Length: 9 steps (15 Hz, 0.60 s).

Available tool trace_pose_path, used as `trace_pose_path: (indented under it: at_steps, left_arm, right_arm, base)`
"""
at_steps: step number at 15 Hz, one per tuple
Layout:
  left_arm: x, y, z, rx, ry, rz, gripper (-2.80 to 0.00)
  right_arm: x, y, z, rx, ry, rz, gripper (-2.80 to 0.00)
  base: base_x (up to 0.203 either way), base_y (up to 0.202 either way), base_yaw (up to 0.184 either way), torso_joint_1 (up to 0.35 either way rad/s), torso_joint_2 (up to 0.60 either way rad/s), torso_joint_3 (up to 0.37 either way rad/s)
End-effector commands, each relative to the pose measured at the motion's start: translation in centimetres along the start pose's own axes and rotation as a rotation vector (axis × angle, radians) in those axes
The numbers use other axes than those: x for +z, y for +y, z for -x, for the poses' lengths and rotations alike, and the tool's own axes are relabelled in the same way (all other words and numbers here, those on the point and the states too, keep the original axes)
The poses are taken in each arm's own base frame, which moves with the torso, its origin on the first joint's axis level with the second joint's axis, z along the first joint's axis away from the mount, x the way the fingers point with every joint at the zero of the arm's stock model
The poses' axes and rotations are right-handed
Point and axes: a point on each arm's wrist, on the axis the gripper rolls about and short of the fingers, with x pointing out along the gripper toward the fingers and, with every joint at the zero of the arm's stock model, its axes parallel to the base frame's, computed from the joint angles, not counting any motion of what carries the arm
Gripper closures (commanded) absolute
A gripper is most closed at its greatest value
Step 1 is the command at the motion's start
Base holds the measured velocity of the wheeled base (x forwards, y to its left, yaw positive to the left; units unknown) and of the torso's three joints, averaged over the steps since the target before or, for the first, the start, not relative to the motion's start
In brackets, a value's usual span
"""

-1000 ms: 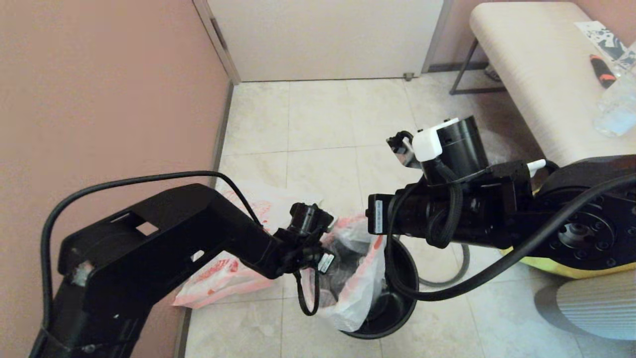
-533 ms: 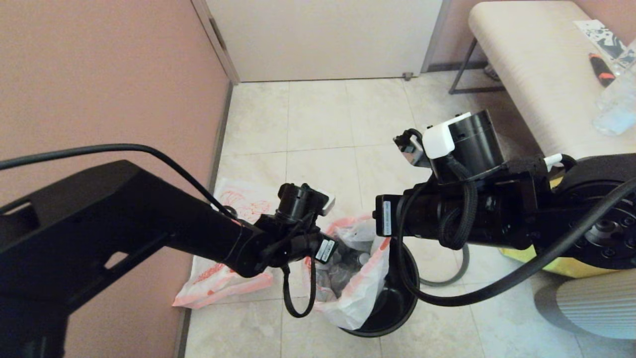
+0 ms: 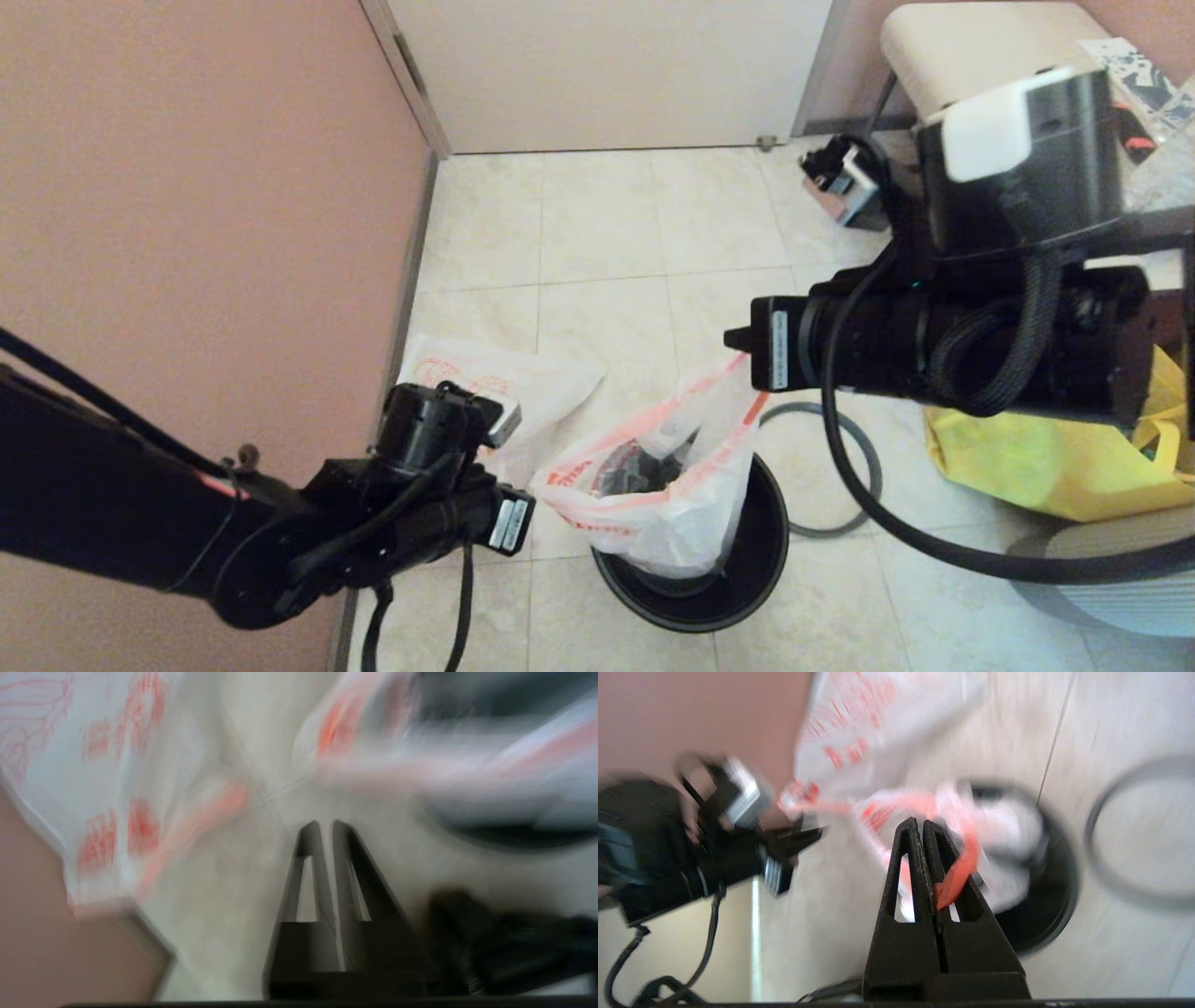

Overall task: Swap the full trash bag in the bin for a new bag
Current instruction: Place the trash bag on the floor

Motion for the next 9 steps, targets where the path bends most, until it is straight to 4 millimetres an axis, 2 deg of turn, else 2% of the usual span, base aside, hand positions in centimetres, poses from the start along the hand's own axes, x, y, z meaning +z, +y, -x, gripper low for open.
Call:
trace_pose_path:
  at_steps: [1, 3, 7, 9]
  left_arm:
    - [-3.9, 1.2, 1.6, 0.028, 0.031, 0.062, 0.0]
    - [-6.4, 1.2, 1.5, 0.033, 0.014, 0.138, 0.0]
    - [-10.3, 0.3, -1.7, 0.001, 0.065, 0.215, 0.0]
    - [-13.0, -0.6, -3.3, -0.021, 0.101, 0.212, 0.0]
  right_arm:
    - [2.8, 0.6, 3.3, 0.04, -0.118, 0.059, 0.0]
    - [5.4, 1.0, 5.4, 0.006, -0.212, 0.1, 0.0]
    - [11.7, 1.2, 10.5, -0.093, -0.482, 0.167, 0.0]
    - [14.2, 0.5, 12.5, -0.248, -0.607, 0.31, 0.0]
  base:
    - [0.0, 0.0, 0.0, 0.0, 0.0, 0.0]
    - [0.0, 0.0, 0.0, 0.0, 0.0, 0.0]
    - [0.0, 0.0, 0.0, 0.0, 0.0, 0.0]
    - [0.0, 0.0, 0.0, 0.0, 0.0, 0.0]
